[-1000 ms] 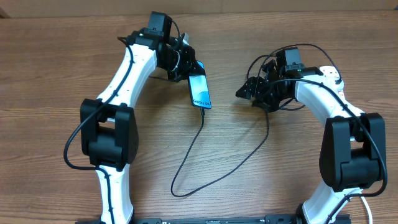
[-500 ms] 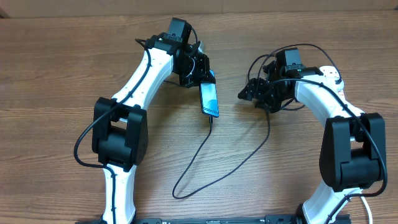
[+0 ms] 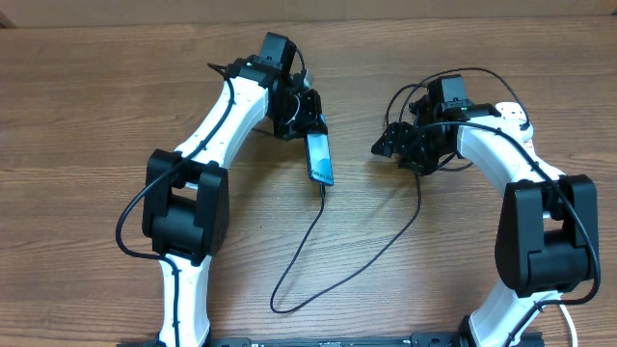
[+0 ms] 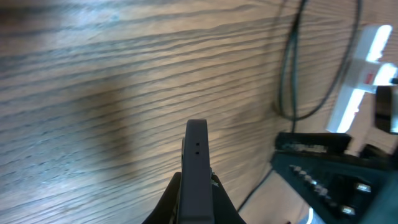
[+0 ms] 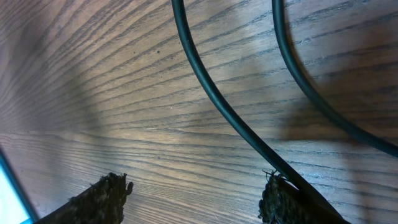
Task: Plug charger to phone and switch on socket
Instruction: 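Lower the phone with the left gripper toward the table center, then set the phone flat on the table with the left gripper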
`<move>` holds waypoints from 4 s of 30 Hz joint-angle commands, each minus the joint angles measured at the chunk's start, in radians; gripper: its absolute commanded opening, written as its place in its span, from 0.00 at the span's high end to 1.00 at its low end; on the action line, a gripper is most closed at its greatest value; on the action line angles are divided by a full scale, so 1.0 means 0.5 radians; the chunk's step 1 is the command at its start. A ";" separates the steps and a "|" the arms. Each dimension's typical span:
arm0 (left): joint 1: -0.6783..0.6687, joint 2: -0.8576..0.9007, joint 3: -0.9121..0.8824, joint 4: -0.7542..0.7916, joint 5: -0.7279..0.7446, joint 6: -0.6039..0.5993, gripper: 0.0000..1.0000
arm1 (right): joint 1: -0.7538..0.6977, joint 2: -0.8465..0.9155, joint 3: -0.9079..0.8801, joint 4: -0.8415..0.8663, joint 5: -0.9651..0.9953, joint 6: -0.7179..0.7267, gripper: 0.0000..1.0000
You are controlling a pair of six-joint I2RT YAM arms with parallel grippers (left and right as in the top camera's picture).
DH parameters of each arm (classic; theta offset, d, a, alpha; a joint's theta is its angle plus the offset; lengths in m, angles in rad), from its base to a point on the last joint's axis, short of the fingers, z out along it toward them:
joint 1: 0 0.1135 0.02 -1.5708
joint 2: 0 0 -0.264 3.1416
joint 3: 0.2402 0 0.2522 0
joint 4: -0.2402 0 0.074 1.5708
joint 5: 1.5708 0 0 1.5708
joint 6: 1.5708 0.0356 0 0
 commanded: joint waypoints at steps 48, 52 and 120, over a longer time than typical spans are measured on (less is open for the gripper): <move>-0.062 0.043 -0.373 0.248 -0.129 -0.007 0.95 | 0.005 -0.028 0.006 0.002 0.034 -0.008 0.28; -0.062 0.043 -0.390 0.253 -0.136 -0.007 0.96 | 0.005 -0.028 0.006 0.002 0.034 -0.008 0.28; -0.103 0.043 -0.397 0.317 -0.280 0.143 0.95 | 0.005 -0.028 0.006 0.002 0.035 -0.008 0.28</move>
